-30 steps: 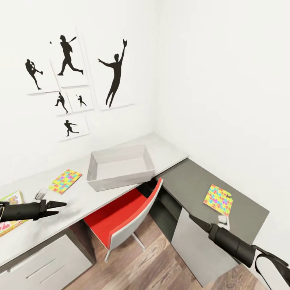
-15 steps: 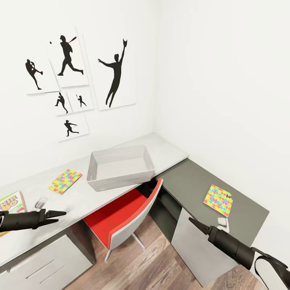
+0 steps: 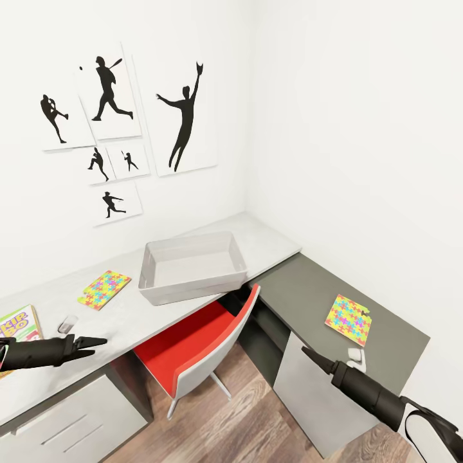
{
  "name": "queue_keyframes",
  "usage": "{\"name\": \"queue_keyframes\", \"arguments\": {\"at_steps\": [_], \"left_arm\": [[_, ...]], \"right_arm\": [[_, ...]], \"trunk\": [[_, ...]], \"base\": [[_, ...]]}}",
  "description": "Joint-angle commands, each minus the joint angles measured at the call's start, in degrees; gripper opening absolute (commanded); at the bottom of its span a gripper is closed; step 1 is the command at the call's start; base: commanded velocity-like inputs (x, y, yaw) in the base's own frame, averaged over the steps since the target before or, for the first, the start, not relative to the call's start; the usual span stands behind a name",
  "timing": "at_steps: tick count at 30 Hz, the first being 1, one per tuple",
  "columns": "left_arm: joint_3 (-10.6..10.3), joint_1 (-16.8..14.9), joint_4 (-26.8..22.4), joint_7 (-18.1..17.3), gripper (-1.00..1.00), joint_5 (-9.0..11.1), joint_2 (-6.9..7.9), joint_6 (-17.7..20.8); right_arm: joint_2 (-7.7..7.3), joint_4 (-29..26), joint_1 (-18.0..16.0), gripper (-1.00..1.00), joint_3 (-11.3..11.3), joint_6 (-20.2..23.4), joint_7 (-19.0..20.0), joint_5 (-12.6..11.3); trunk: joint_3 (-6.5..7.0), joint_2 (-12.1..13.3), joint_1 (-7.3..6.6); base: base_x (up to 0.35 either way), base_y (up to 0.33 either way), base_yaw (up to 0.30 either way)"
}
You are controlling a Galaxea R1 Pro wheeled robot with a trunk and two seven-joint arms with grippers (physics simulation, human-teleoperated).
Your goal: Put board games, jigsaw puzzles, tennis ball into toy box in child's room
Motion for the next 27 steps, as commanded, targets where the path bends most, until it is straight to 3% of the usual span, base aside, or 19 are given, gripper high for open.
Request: {"name": "queue_keyframes", "arguments": {"at_steps": [1, 15, 27], "left_arm": [[0.0, 0.0, 0.0, -0.1, 1.00, 0.1, 0.00, 0.6], [-0.2, 0.0, 0.0, 0.0, 1.00, 0.1, -0.08, 0.5], [-0.2, 0.0, 0.0, 0.0, 1.00, 0.1, -0.07, 0.5]], "right_arm": [[0.02, 0.3, 0.0, 1.00, -0.1, 0.4, 0.0, -0.4], [0.17, 1.8, 0.0, 1.00, -0.1, 0.3, -0.1, -0.4], [0.20, 2.3, 0.0, 1.00, -0.2, 0.3, 0.3, -0.6]], "trunk": [[-0.11, -0.1, 0.03], [-0.10, -0.1, 0.03], [0.54, -0.1, 0.03]], "base": [[0.000, 0.000, 0.000], [0.000, 0.000, -0.003], [-0.015, 0.004, -0.172]]}}
